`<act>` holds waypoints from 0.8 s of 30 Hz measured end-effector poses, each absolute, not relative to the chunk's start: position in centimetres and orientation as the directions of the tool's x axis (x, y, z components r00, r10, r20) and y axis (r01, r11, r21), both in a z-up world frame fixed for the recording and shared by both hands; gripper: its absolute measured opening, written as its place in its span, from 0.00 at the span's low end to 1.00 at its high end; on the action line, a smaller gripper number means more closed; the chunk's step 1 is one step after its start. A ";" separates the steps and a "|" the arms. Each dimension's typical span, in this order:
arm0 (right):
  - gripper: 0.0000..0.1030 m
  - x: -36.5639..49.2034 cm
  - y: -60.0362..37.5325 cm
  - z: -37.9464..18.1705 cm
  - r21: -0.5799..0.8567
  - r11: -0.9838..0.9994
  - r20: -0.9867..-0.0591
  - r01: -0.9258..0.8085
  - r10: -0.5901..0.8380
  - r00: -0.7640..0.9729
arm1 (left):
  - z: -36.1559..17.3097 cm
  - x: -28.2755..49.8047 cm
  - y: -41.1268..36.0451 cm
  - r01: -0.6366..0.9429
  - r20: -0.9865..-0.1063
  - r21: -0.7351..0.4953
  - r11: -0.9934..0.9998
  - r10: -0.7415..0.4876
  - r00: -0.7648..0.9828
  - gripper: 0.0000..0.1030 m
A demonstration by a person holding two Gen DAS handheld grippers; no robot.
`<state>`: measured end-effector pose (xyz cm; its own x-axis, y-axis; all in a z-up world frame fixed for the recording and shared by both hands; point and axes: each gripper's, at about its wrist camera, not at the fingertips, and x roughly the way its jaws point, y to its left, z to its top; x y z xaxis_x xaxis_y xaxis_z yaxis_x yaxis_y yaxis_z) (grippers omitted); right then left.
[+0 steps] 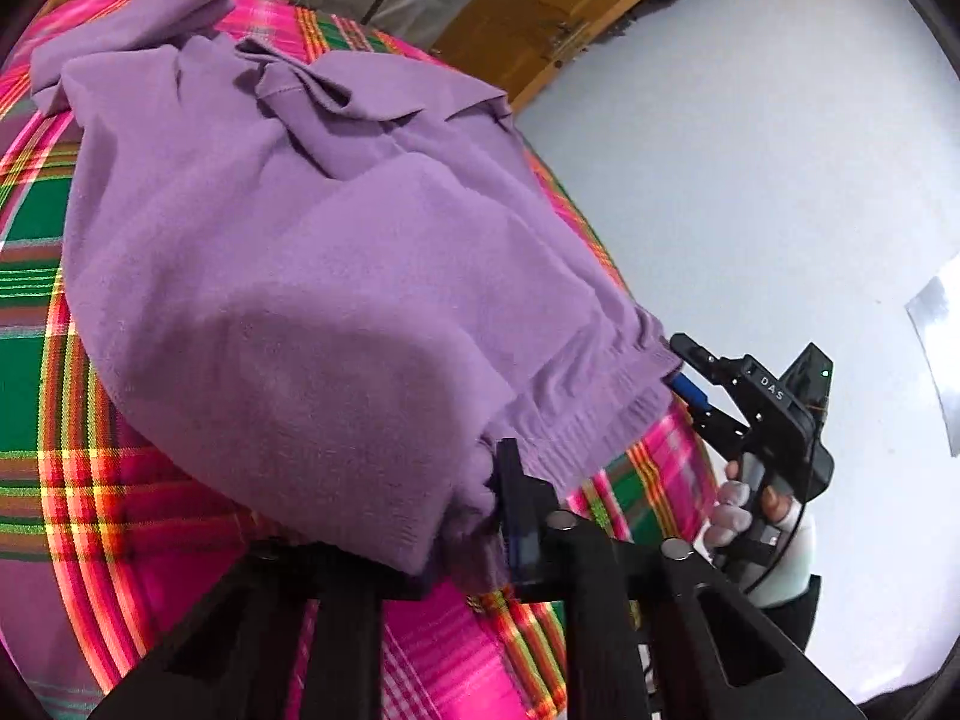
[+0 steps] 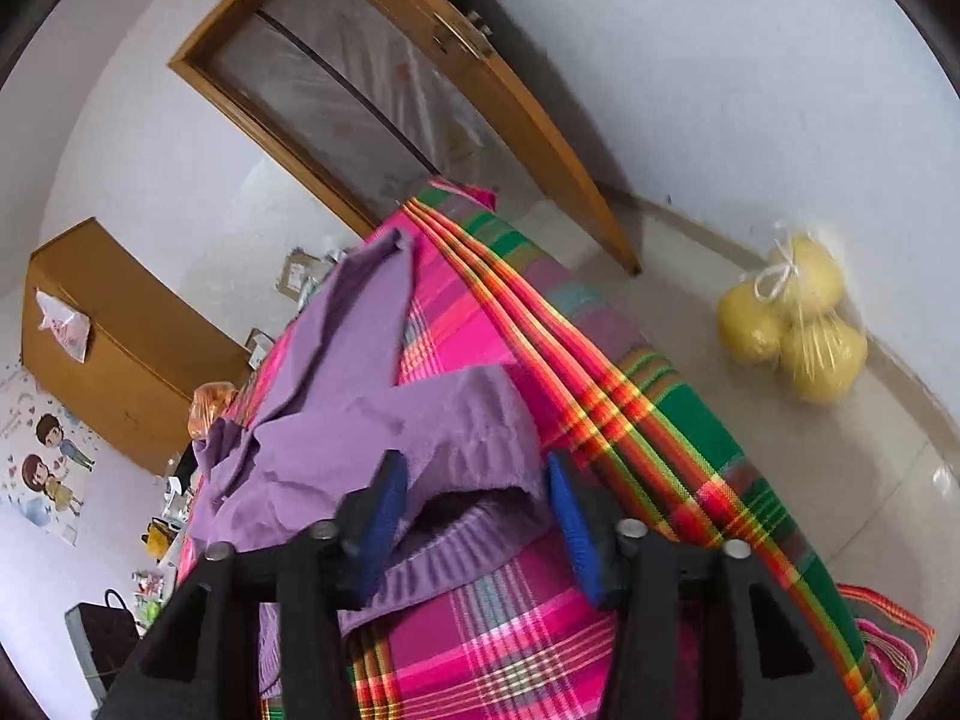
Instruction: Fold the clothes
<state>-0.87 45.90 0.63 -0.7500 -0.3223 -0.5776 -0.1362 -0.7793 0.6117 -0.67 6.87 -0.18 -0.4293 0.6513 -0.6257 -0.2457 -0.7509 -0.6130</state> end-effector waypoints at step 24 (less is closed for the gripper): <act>0.08 3.2 25.5 6.6 0.642 -0.576 -0.422 0.507 -0.817 -0.394 | 8.0 4.3 -14.0 -0.007 -0.432 -0.624 -0.781 0.352 -0.831 0.02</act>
